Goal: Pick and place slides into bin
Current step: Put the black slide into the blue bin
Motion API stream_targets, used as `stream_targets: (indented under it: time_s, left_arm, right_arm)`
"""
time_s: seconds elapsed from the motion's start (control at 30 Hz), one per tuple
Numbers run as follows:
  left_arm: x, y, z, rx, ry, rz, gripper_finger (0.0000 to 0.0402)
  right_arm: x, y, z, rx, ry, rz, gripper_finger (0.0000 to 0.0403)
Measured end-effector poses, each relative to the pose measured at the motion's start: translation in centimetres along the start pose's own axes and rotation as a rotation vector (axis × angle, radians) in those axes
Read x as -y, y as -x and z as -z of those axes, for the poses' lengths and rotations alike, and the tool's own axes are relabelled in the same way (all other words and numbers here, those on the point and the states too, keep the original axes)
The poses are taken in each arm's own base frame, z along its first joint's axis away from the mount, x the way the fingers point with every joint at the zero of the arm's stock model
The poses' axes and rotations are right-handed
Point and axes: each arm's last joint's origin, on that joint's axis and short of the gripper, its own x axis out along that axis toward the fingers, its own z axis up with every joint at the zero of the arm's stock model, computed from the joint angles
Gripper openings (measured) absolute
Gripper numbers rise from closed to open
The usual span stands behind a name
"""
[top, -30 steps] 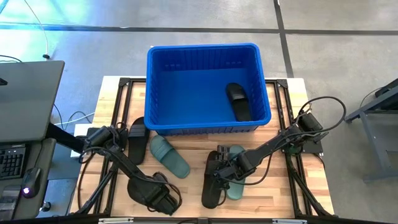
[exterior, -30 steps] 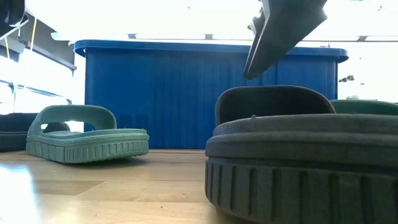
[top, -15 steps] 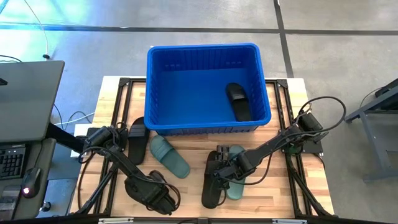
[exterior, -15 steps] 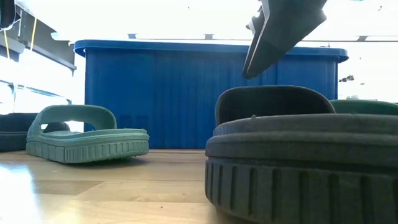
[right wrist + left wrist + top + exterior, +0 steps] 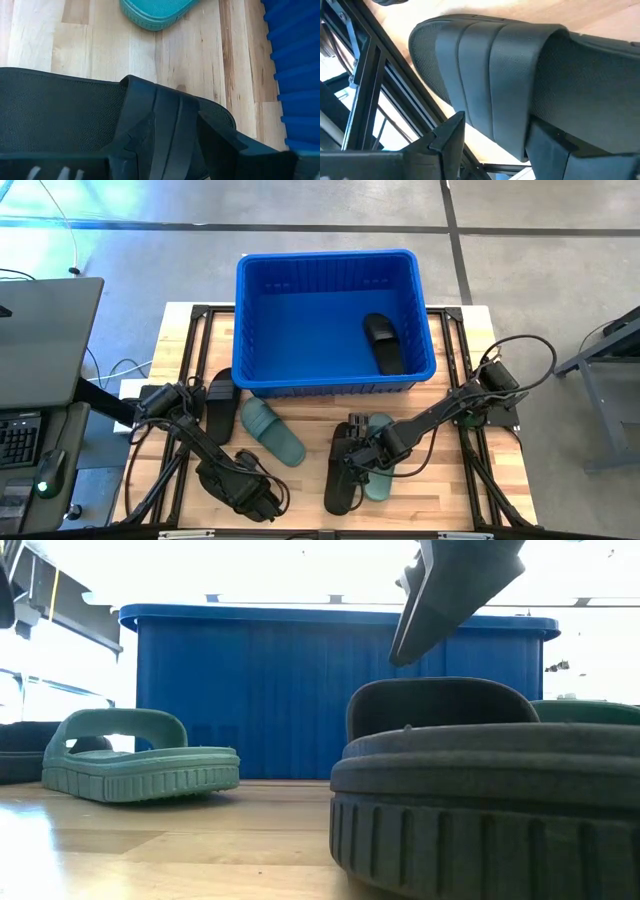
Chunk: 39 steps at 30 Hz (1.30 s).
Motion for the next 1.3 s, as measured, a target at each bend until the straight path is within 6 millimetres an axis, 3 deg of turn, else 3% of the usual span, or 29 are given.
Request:
stream_targets:
  time_s: [0.37, 0.5, 0.63, 0.73, 0.83, 0.97, 1.2, 1.3]
  left_arm:
    - [-0.3, -1.4, -0.5, 0.009, 0.017, -0.047, 0.0170]
    - [-0.2, -1.4, -0.5, 0.007, 0.000, -0.034, 0.0114]
    - [0.3, -1.4, -0.4, -0.025, -0.079, 0.013, 0.0023]
    - [0.8, -0.6, 0.0, -0.041, -0.137, 0.066, 0.0019]
    - [1.1, 0.9, 0.6, -0.043, -0.204, 0.124, 0.0027]
    - [0.9, 4.0, 1.5, 0.017, -0.250, 0.185, 0.0007]
    - [-1.3, 11.3, 3.1, 0.203, -0.315, 0.317, 0.0005]
    - [-2.1, 14.4, 3.6, 0.401, -0.347, 0.464, 0.0007]
  right_arm:
    - [0.0, 0.0, 0.0, 0.002, -0.001, -0.002, 0.0133]
    - [0.0, 0.0, 0.0, 0.001, -0.011, -0.004, 0.0133]
    - [0.0, 0.0, 0.0, 0.002, -0.016, -0.004, 0.0133]
    - [0.0, 0.0, 0.0, 0.002, -0.017, -0.004, 0.0133]
    - [0.0, 0.0, 0.0, 0.007, -0.008, 0.007, 0.0133]
    - [0.2, 0.0, -0.1, 0.026, -0.016, 0.056, 0.0133]
    - [0.0, 0.1, 0.1, 0.003, -0.007, 0.037, 0.0133]
    - [-0.1, 0.1, 0.2, -0.001, 0.004, 0.034, 0.0133]
